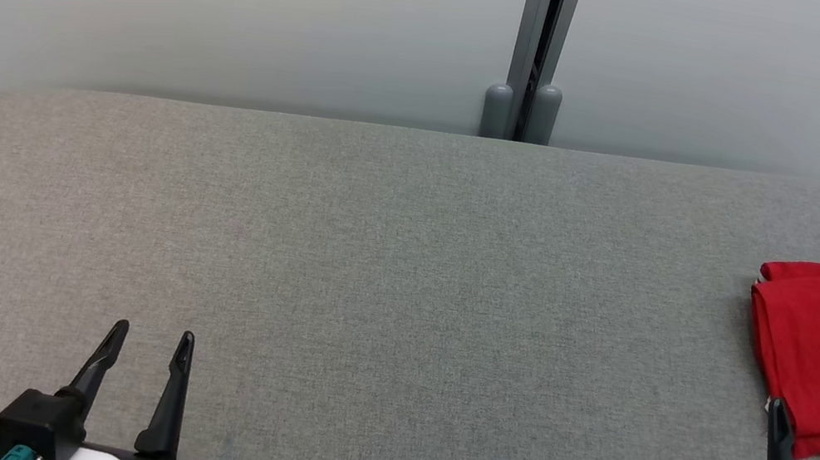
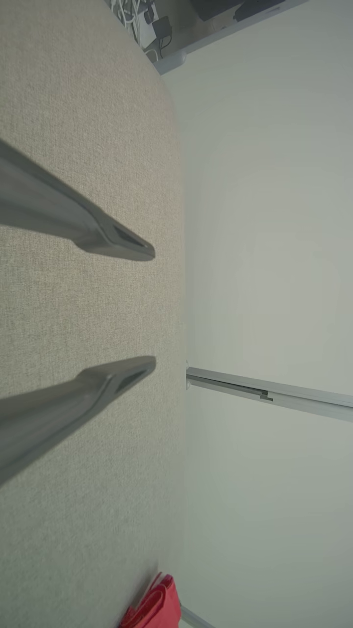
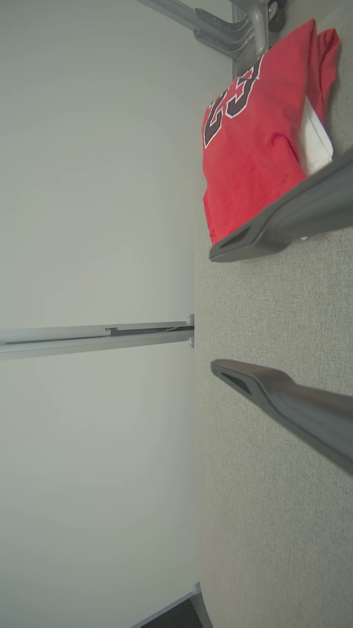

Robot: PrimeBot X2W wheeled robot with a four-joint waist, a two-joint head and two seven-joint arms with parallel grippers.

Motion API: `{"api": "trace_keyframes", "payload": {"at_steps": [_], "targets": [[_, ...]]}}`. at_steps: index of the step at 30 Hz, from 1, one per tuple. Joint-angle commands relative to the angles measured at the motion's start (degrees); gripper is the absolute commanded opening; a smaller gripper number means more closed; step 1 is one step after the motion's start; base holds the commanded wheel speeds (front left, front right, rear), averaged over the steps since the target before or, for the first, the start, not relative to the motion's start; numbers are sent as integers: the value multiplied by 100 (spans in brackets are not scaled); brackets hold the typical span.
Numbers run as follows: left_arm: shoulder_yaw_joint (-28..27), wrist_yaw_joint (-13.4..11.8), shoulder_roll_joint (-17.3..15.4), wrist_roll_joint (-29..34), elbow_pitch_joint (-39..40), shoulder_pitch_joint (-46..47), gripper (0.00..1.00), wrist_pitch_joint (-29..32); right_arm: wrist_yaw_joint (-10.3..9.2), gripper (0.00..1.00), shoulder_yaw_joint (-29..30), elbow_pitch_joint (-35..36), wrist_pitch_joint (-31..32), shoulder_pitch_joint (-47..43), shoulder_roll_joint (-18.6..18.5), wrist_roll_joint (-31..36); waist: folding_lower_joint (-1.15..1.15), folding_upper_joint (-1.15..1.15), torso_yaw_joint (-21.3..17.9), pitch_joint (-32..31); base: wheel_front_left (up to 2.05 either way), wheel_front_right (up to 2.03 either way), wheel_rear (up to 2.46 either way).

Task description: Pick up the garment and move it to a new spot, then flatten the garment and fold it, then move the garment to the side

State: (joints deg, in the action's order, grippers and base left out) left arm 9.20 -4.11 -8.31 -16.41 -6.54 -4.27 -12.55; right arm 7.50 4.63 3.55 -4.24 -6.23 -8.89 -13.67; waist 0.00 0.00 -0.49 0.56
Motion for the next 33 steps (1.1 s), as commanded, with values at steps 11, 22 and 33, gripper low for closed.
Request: {"api": "trace_keyframes", "payload": {"at_steps": [11,22,33], "targets": [[9,-76,-54,-50,-14,11,100,-41,-1,100,-14,109,51,-8,-8,-21,0,0,16,53,0,0,0],[16,-92,-91,-90,-61,98,100,-71,-1,100,-23,125,59,-2,-6,-32,0,0,30,110,0,0,0],[43,-91,-119,-136,-103,147,100,-109,-1,100,-21,131,43,19,-12,-48,0,0,56,160,0,0,0]]}}
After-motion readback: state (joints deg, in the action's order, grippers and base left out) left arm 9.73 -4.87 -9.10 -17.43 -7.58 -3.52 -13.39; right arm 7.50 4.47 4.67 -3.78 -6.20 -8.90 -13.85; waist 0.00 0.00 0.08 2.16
